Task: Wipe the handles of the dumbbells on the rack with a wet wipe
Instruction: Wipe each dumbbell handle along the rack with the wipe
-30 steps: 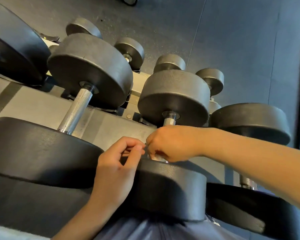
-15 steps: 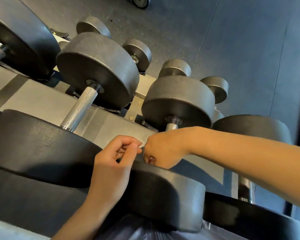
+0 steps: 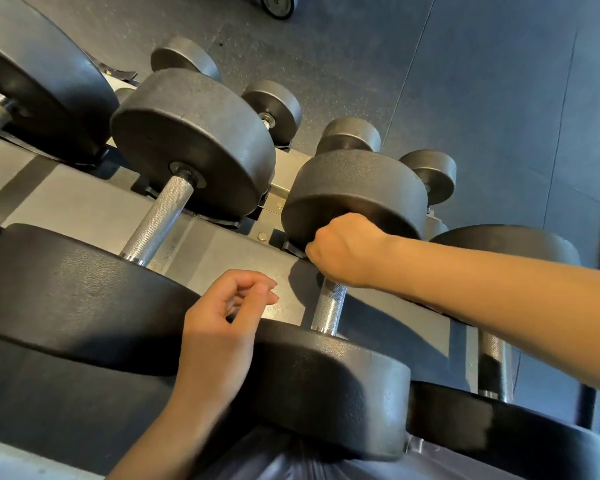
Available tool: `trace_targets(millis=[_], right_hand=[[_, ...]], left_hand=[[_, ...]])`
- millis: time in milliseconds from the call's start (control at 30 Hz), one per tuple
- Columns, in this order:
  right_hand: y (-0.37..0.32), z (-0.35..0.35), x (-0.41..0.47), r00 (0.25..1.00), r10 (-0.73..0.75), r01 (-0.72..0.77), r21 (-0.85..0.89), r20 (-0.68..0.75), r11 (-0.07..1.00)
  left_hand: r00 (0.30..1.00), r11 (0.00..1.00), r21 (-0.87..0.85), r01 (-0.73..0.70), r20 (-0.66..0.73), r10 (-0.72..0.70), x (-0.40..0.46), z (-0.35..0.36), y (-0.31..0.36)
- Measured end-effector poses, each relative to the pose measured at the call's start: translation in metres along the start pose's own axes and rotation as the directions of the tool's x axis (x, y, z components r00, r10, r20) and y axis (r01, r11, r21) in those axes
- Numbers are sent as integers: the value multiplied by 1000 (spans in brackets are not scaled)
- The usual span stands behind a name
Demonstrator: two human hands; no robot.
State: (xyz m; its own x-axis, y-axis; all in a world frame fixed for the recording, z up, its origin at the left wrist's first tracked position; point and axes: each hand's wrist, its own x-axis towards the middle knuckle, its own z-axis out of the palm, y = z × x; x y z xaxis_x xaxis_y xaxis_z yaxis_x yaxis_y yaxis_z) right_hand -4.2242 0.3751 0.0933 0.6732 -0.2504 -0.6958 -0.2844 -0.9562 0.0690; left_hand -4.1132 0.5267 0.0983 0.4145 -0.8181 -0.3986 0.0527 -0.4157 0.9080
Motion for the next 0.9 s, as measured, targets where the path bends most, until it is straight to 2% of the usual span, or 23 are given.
trace_targets(millis=[100,167,267,333,433,533,633,733,800,900], right_hand=[[4,11,-9,999,-2,10,178,-42,984],[-6,10,-14,993,-117,119,268,-25,956],[-29,2,-22,957,-289,277,277,5,920],[-25,2,-20,971,-238,240,236,-38,942],[1,20,-17,978,-72,109,182,-196,977],[22,53,-22,898,-29,102,143,-438,984],[18,74,-27,811,75,120,289,-580,950],[6,76,-35,735,195,174,458,-650,872],[0,72,-44,736,135,274,475,-663,836],[-20,67,-54,798,-63,467,549,-600,693]], left_hand=[[1000,1000,9,-14,17,14,0,-1,-2],[999,999,27,-39,37,38,-1,-1,-2],[997,997,44,-61,50,59,0,0,-1],[996,996,55,-70,52,67,0,0,0],[997,997,48,-66,54,64,0,-1,-2],[997,996,53,-68,50,65,0,-1,-3],[997,996,57,-65,52,62,0,-1,-3],[997,996,59,-60,54,57,0,0,-3],[996,995,63,-72,51,69,-1,0,-2],[995,994,77,-78,64,73,0,0,-2]])
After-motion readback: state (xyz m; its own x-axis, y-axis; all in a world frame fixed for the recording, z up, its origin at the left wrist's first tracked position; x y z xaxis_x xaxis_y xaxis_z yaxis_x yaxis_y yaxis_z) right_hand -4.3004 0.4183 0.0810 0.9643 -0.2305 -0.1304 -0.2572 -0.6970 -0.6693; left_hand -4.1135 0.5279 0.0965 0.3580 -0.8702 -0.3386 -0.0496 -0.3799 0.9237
